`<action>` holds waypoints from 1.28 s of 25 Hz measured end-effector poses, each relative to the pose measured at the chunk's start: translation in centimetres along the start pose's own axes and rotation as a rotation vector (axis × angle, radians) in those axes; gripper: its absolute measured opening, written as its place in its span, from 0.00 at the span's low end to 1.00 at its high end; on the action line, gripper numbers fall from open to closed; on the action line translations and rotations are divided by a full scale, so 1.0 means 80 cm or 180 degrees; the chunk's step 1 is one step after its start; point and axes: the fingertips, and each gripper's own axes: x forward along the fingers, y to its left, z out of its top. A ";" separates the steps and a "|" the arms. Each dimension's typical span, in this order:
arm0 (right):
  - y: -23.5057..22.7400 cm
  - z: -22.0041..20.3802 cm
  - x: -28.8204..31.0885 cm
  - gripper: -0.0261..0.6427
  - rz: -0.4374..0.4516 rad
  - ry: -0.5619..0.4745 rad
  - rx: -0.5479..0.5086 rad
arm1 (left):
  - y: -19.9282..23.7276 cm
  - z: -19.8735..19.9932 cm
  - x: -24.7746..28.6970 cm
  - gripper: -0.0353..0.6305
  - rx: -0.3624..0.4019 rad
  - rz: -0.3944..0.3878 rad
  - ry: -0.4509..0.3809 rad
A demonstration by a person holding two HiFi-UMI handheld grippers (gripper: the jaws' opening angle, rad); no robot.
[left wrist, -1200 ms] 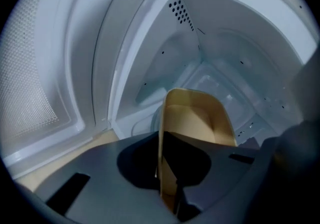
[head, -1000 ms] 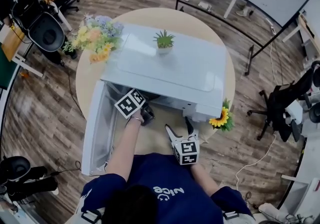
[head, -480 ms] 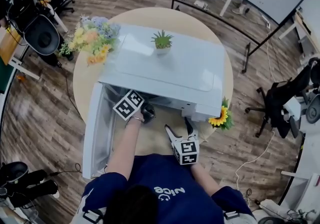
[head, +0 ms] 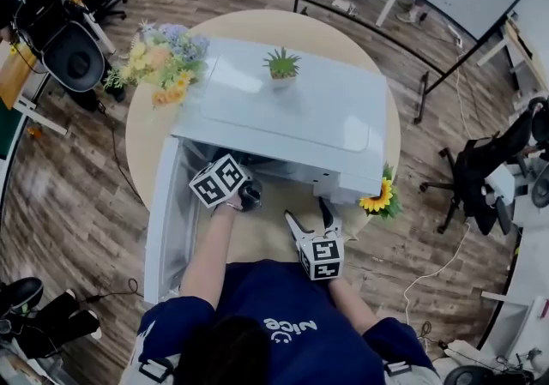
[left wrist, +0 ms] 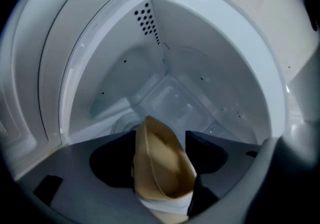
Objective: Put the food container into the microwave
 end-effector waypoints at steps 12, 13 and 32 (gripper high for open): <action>0.010 0.002 -0.017 0.59 0.0048 -0.0099 -0.0017 | -0.027 -0.014 -0.074 0.55 0.1540 -0.0020 0.0147; 0.011 0.001 -0.019 0.59 0.0048 -0.0103 -0.0010 | -0.030 -0.016 -0.083 0.55 0.1634 -0.0038 0.0127; 0.029 0.028 -0.043 0.56 0.0077 -0.0347 -0.0373 | -0.029 -0.096 -0.192 0.47 0.1822 -0.0171 0.0345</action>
